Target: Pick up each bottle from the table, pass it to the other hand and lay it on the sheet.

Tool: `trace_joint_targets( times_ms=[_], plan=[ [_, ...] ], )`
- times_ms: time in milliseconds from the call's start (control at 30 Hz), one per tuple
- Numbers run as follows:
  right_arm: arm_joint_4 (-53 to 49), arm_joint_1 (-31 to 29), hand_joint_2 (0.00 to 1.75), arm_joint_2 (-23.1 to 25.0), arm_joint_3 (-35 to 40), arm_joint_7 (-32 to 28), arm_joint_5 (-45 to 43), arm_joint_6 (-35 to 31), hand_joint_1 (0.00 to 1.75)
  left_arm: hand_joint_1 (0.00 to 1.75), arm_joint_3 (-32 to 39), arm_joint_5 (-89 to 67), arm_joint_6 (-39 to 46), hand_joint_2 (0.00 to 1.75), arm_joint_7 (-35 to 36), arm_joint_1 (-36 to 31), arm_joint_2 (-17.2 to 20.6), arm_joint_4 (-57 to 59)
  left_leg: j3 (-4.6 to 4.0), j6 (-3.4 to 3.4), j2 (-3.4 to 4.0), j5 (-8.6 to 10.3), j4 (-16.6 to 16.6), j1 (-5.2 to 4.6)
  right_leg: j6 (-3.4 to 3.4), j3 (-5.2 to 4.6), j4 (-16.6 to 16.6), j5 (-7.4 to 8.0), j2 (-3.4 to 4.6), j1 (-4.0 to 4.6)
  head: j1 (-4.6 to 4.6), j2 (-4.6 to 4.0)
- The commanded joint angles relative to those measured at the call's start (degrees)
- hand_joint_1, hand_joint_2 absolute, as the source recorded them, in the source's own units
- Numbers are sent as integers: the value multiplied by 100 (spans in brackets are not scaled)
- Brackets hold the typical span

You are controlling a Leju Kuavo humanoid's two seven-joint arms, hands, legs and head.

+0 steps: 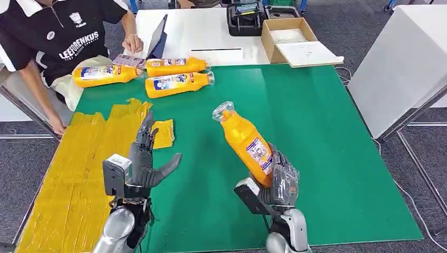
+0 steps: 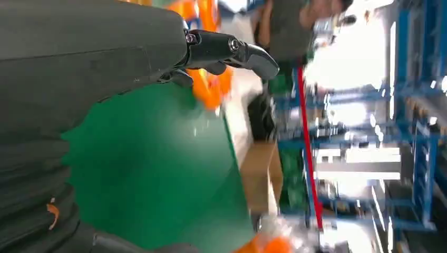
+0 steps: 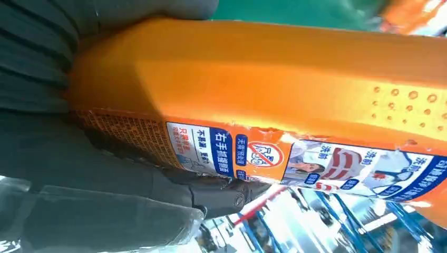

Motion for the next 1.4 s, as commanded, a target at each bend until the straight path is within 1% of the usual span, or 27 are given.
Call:
trace_joint_targets(
  times_ms=[33,67,100,133,167,233,367,400,433,500,533,567,667,733,767,833,867,933,967,1067,1100,1133,1167,1200,1267,1333,1400],
  plan=[
    [-457,109,175,622,-796,-568,502,-249,175,0,-226,1568,-1361,175,580,-179,117,534,26,-16,-7,-9,1,-5,-2,25,7,-15,-21,-4,-2,0],
    [-502,92,175,707,-818,-680,494,-249,175,0,-235,1681,-1437,175,589,-201,123,571,22,-14,-1,-6,-3,-5,-1,20,2,-10,-14,-4,0,0],
    [-714,157,175,864,-1037,-793,871,-249,175,0,-233,1753,-1466,175,596,-207,117,575,8,-8,0,-1,-3,-2,-1,7,0,-3,-7,-2,0,0],
    [-918,240,175,1078,-1301,-988,1235,-249,175,0,-239,1832,-1497,175,618,-210,112,570,15,-13,3,-6,-1,-4,-1,13,4,-8,-8,-3,0,0],
    [-923,231,175,1140,-1315,-1083,1254,-249,175,0,-246,1859,-1506,175,627,-219,111,559,6,-10,1,-2,-1,-5,-1,2,7,-6,-7,-5,0,0],
    [-1135,228,175,1349,-1478,-1236,1652,-249,175,0,-298,1897,-1499,175,663,-292,103,550,12,-15,-4,-5,2,-3,-3,9,9,-11,-15,-2,2,0],
    [-1068,157,175,1371,-1442,-1171,1734,-249,175,0,-340,1902,-1507,175,698,-353,83,541,14,-13,-8,-2,0,-1,-2,13,4,-10,-18,-1,0,0],
    [-1068,157,175,1371,-1442,-1171,1734,-249,175,0,-340,1902,-1507,175,698,-353,83,541,27,-16,-8,-8,1,-1,-1,26,5,-16,-22,-1,0,0],
    [-1121,123,175,1358,-1480,-1174,1831,-249,175,0,-387,1910,-1503,175,728,-396,85,552,19,-13,-4,-3,-2,-1,0,18,2,-10,-15,-1,0,0],
    [-1211,126,175,1413,-1583,-1148,2094,-249,175,0,-493,1921,-1500,175,753,-507,113,625,33,-17,-8,-12,5,-4,2,34,8,-19,-25,-3,0,0],
    [-1235,119,175,1419,-1598,-1136,2199,-249,175,0,-546,1935,-1484,175,773,-567,124,683,21,-14,-8,-5,2,-3,1,21,5,-13,-20,-2,0,0],
    [-1203,102,175,1410,-1573,-1130,2226,-249,175,0,-607,1946,-1476,175,779,-645,146,772,10,-12,-9,0,0,-2,0,10,4,-8,-18,-2,2,0],
    [-1153,62,175,1400,-1528,-1094,2289,-249,175,0,-663,1970,-1469,175,773,-765,138,921,28,-18,-12,-6,1,-5,-1,29,7,-16,-29,-4,2,0],
    [-976,5,175,1359,-1385,-951,2360,-249,175,0,-704,2019,-1438,175,759,-956,96,1136,32,-20,-10,-8,2,-6,-1,33,8,-18,-28,-4,2,0],
    [-845,-20,175,1319,-1289,-847,2388,-249,175,0,-761,2064,-1398,175,686,-1037,124,1210,15,-13,-8,1,-2,-3,-1,16,2,-7,-18,-2,0,0],
    [-660,-88,175,1250,-1129,-674,2391,-249,175,0,-762,2093,-1361,175,667,-1100,141,1238,27,-18,-9,-4,-1,-4,-2,29,4,-12,-24,-2,0,0],
    [-595,-129,175,1231,-1072,-608,2367,-249,175,0,-765,2100,-1349,175,659,-1125,146,1258,15,-13,-5,2,-4,0,-2,17,-2,-4,-15,0,2,0],
    [-244,-252,175,1178,-889,-552,2147,-249,175,0,-771,2122,-1321,175,616,-1137,163,1269,33,-16,2,-4,-4,-2,-3,33,-1,-9,-12,0,2,0],
    [-171,-297,175,1154,-817,-520,2082,-249,175,0,-768,2126,-1314,175,616,-1134,165,1268,23,-12,11,0,-6,0,-2,22,-4,-1,2,0,0,0],
    [-171,-297,175,1154,-817,-520,2082,-249,175,0,-768,2126,-1314,175,616,-1134,165,1268,26,-13,9,-2,-5,1,-3,25,-3,-5,-4,1,0,0],
    [210,-431,175,1090,-539,-457,1755,-121,175,0,-757,2147,-1270,175,585,-1109,170,1269,17,-10,3,2,-6,1,-3,18,-3,-3,-7,1,0,0],
    [444,-619,175,985,-229,-315,1464,-78,175,0,-759,2173,-1259,175,587,-1106,189,1270,29,-14,4,-3,-5,-1,-2,29,-2,-8,-10,-1,0,0],
    [576,-733,175,922,17,-209,1291,68,175,0,-730,2188,-1255,175,587,-1110,181,1292,44,-18,17,-8,-7,-2,-2,39,-4,-8,1,-1,0,0],
    [655,-810,175,897,159,-141,1157,119,175,0,-710,2199,-1255,175,587,-1119,173,1311,27,-12,25,-2,-7,2,-2,24,-8,2,15,2,2,0],
    [783,-887,175,882,292,-115,1090,195,175,0,-704,2233,-1292,175,598,-1156,152,1349,37,-15,35,-8,-5,1,-1,33,-5,-2,19,1,0,0],
    [1004,-973,175,879,425,-86,980,221,175,0,-703,2241,-1301,175,605,-1235,101,1459,12,-10,12,3,-5,3,-2,13,-3,2,3,2,0,0],
    [1012,-967,175,883,434,-88,973,218,175,0,-705,2241,-1300,175,605,-1237,96,1461,15,-10,6,4,-7,3,-2,16,-5,0,-4,2,0,0]
  ],
)
